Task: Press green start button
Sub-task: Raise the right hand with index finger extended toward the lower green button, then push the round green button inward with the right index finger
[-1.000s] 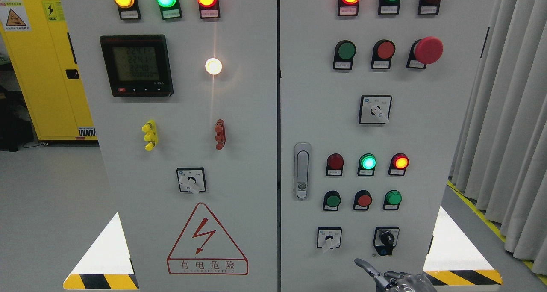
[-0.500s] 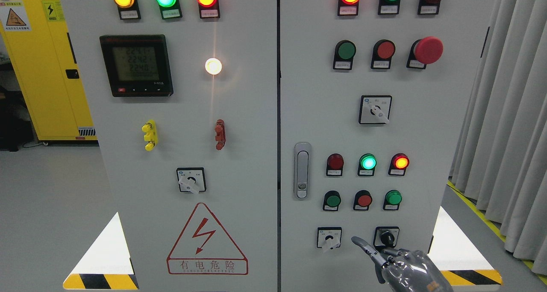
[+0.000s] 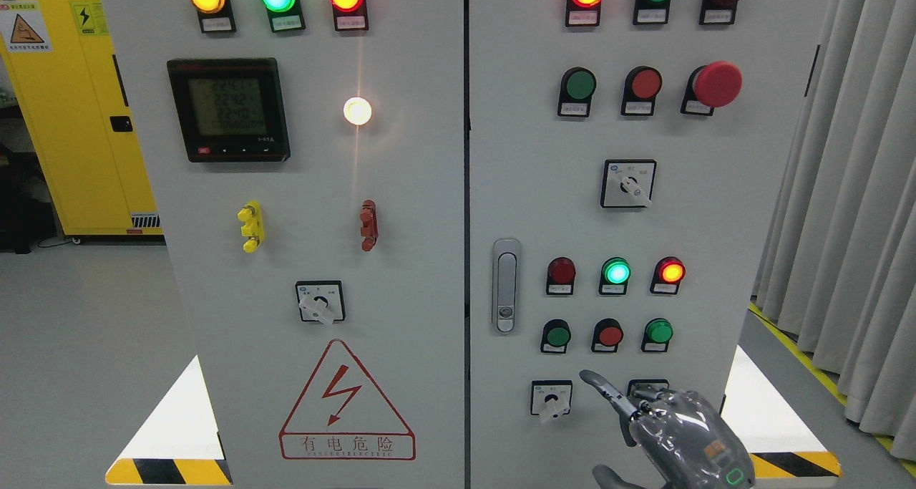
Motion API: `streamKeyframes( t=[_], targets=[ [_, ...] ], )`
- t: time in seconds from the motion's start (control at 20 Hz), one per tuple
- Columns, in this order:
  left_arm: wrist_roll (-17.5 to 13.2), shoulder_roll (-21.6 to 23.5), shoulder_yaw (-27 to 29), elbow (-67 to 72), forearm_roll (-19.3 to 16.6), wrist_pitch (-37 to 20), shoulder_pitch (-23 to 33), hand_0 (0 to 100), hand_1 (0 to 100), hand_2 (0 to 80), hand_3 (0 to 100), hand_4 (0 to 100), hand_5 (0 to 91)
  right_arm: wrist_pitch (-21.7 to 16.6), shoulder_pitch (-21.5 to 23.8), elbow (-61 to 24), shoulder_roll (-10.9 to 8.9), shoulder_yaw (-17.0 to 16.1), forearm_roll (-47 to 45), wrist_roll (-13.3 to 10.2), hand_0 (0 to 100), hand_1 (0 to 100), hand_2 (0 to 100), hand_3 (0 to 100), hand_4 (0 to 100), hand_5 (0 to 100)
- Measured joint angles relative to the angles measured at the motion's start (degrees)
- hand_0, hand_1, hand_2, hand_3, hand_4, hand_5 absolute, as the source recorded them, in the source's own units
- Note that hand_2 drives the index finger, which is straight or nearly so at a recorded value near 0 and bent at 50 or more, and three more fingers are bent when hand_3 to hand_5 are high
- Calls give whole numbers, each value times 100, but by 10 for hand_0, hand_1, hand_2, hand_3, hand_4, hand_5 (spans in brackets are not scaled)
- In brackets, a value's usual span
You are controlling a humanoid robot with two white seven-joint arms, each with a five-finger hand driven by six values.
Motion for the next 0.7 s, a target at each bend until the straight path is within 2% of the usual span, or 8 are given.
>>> streamKeyframes(
  t=[0.7],
  targets=[
    [0,-1,-2,0,0,0,0,120,556,0,0,0,0,87,-404,362,22,128,178,17,295,660,0,761,704,757]
  ],
)
